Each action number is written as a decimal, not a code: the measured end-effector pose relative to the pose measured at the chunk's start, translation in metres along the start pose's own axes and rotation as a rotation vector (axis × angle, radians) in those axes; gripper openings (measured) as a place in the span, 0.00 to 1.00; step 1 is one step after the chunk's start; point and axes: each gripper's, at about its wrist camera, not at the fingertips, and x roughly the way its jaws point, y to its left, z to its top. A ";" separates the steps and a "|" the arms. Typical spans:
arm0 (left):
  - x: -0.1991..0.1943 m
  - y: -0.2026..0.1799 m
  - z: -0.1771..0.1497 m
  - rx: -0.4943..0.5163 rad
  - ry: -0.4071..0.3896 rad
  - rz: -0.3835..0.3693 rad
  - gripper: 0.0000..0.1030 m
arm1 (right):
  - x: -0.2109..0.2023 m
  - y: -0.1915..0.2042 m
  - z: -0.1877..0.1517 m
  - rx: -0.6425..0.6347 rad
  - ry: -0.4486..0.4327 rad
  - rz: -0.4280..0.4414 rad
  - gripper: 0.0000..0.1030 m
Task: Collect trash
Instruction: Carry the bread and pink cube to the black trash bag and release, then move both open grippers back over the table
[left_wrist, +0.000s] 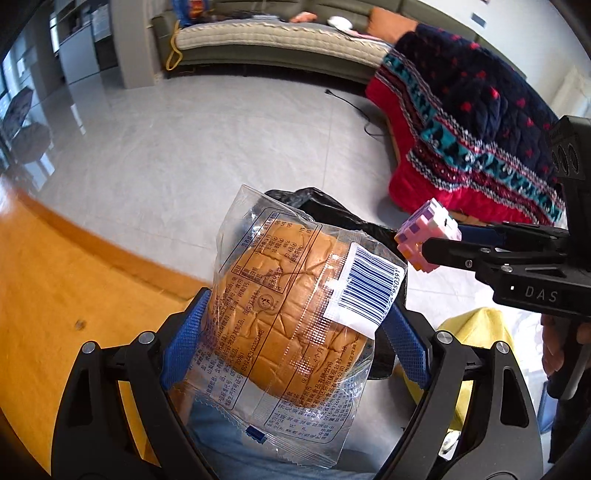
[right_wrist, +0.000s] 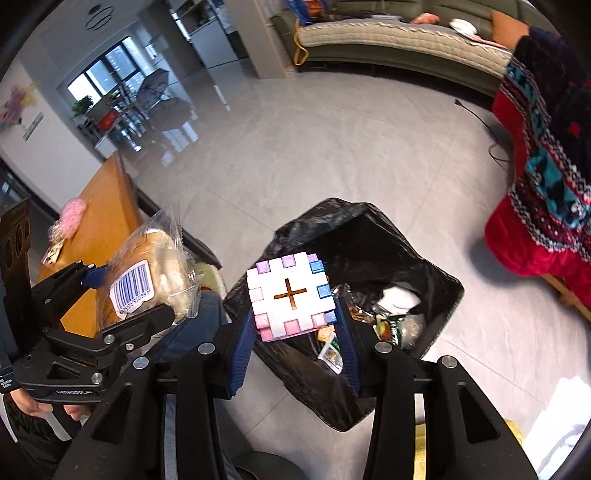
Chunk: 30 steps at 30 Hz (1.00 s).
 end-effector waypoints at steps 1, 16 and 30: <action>0.005 -0.004 0.001 0.012 0.007 0.007 0.83 | 0.001 -0.003 0.000 0.010 0.000 -0.005 0.42; 0.003 -0.026 0.022 0.120 -0.081 0.109 0.94 | -0.011 -0.038 0.021 0.134 -0.069 -0.064 0.78; -0.023 0.009 0.005 0.018 -0.099 0.112 0.94 | -0.007 0.018 0.031 0.020 -0.052 -0.016 0.78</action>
